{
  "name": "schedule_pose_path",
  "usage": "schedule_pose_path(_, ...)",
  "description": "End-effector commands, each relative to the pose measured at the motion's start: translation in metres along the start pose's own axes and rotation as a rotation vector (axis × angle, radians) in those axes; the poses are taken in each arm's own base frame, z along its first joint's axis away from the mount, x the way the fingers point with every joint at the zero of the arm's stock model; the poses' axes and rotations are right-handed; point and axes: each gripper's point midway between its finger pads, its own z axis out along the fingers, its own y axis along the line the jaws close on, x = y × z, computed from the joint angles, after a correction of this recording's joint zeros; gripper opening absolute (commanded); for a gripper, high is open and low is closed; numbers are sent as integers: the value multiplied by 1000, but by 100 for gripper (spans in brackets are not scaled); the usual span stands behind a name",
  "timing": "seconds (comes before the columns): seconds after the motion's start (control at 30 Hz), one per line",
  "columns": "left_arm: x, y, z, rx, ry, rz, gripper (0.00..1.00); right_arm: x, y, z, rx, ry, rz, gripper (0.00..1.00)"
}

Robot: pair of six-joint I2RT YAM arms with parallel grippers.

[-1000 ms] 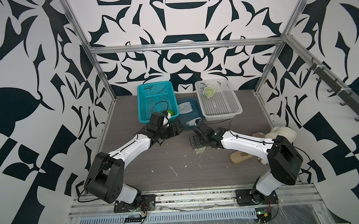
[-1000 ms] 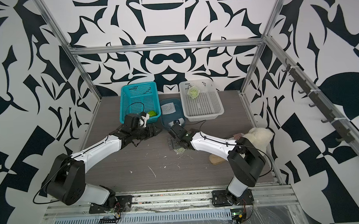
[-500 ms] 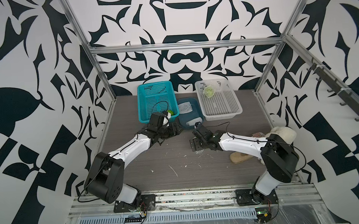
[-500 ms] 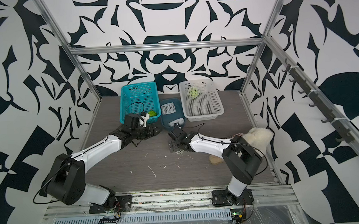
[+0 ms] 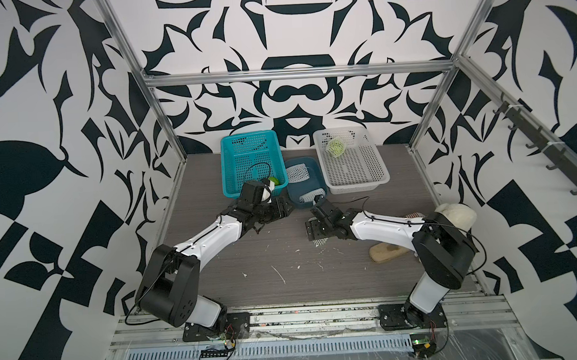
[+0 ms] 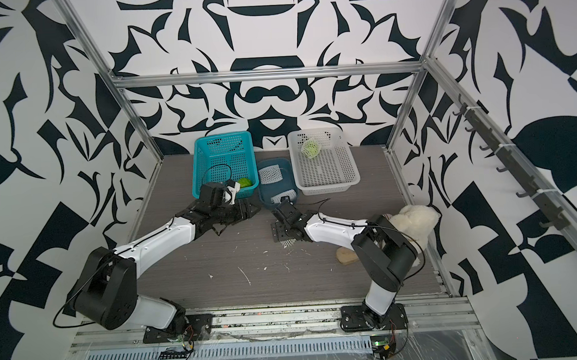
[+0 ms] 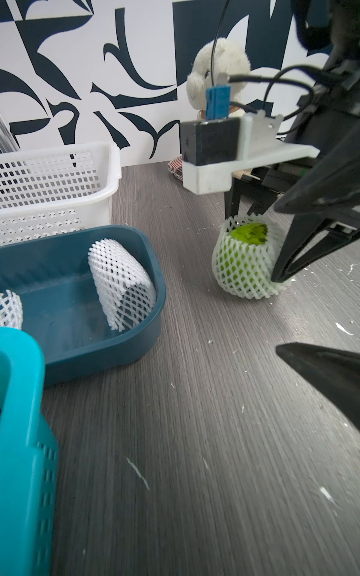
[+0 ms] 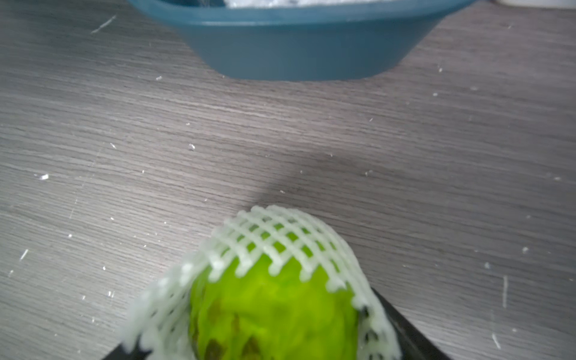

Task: Sleeve custard apples in foam nets
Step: Pick up the custard apple from the center of the board.

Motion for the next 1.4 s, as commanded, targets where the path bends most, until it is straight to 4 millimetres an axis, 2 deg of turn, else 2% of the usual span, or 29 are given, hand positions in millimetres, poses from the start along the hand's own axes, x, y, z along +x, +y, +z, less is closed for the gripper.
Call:
schedule_pose_path(0.0, -6, -5, -5, 14, -18, 14, 67, 2, -4, 0, 13, 7, 10, 93)
schedule_pose_path(0.27, -6, -5, -5, 15, -19, 13, 67, 3, -5, 3, 23, 14, 5, 92)
schedule_pose_path(0.47, -7, -5, -6, 15, -25, 13, 67, 2, -4, 3, 15, 9, 7, 80)
schedule_pose_path(0.7, -10, -4, -6, 20, -45, 7, 67, -5, -1, -4, -90, 2, 95, 72)
schedule_pose_path(0.83, -18, -1, -8, 19, -78, -8, 68, -29, 6, -29, -176, -47, 128, 72)
schedule_pose_path(1.03, -37, 11, -16, 12, -162, -68, 74, -79, 9, -84, -373, -118, 214, 72)
schedule_pose_path(1.17, -46, 13, -21, 30, -187, -81, 82, -121, 15, -133, -530, -205, 221, 71)
schedule_pose_path(1.2, -48, 13, -21, 28, -192, -81, 94, -133, 19, -148, -564, -230, 212, 71)
schedule_pose_path(1.23, -49, 13, -22, 27, -196, -77, 100, -142, 22, -160, -588, -250, 199, 71)
schedule_pose_path(1.37, -52, 16, -26, 9, -212, -68, 100, -186, 33, -218, -670, -357, 139, 71)
